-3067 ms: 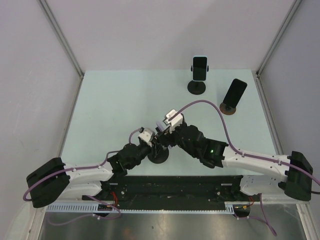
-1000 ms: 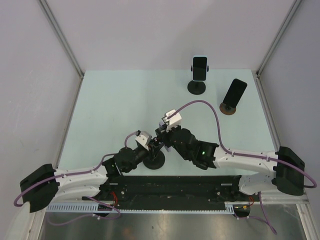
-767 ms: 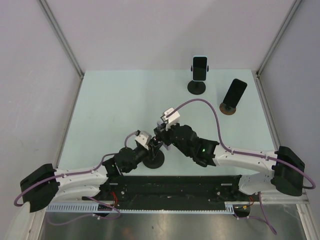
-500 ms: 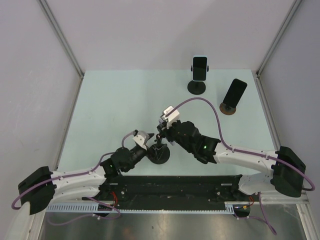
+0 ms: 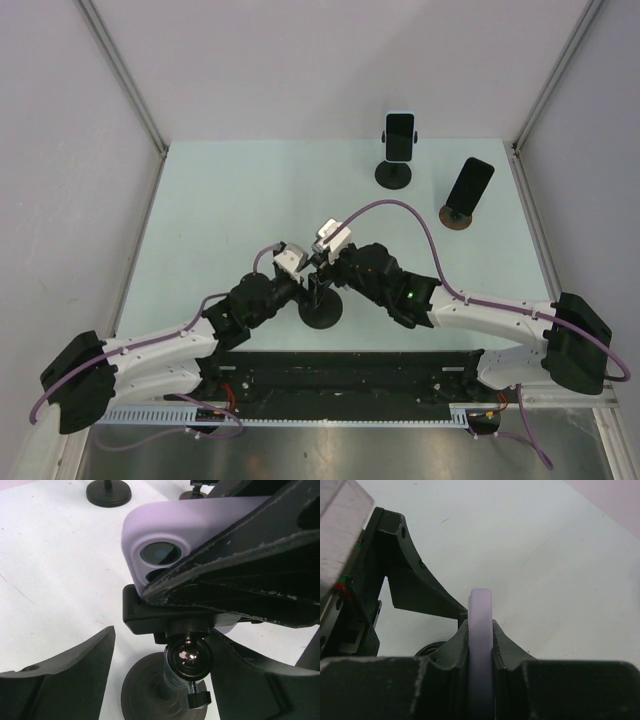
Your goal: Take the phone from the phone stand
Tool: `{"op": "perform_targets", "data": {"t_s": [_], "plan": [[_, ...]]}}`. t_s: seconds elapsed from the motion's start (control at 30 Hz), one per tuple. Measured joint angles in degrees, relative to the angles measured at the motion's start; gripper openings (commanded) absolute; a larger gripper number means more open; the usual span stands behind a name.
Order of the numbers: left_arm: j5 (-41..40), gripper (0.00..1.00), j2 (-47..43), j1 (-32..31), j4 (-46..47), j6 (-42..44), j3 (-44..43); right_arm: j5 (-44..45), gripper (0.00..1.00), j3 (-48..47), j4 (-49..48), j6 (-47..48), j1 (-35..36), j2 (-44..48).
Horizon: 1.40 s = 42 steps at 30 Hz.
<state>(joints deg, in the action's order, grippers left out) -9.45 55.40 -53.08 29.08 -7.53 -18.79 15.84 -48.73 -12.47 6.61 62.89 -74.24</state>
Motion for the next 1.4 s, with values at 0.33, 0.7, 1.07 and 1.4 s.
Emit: {"op": "perform_targets", "data": {"t_s": [0.33, 0.7, 1.07, 1.4], "plan": [[2.7, 0.05, 2.2, 0.0, -4.7, -1.6, -2.9, -0.5, 0.0, 0.0, 0.1, 1.0, 0.3, 0.1], [2.4, 0.0, 1.5, -1.3, -8.1, -5.6, -4.2, 2.3, 0.0, 0.1, 2.9, -0.4, 1.7, 1.6], [5.9, 0.0, -0.1, -1.5, -11.6, -12.0, -5.4, 3.3, 0.0, 0.1, 12.1, -6.4, 3.1, 8.1], [0.7, 0.0, -3.9, -3.5, -12.2, -11.2, -4.0, 13.0, 0.0, 0.2, 10.4, -11.3, 5.9, 8.1]]}}
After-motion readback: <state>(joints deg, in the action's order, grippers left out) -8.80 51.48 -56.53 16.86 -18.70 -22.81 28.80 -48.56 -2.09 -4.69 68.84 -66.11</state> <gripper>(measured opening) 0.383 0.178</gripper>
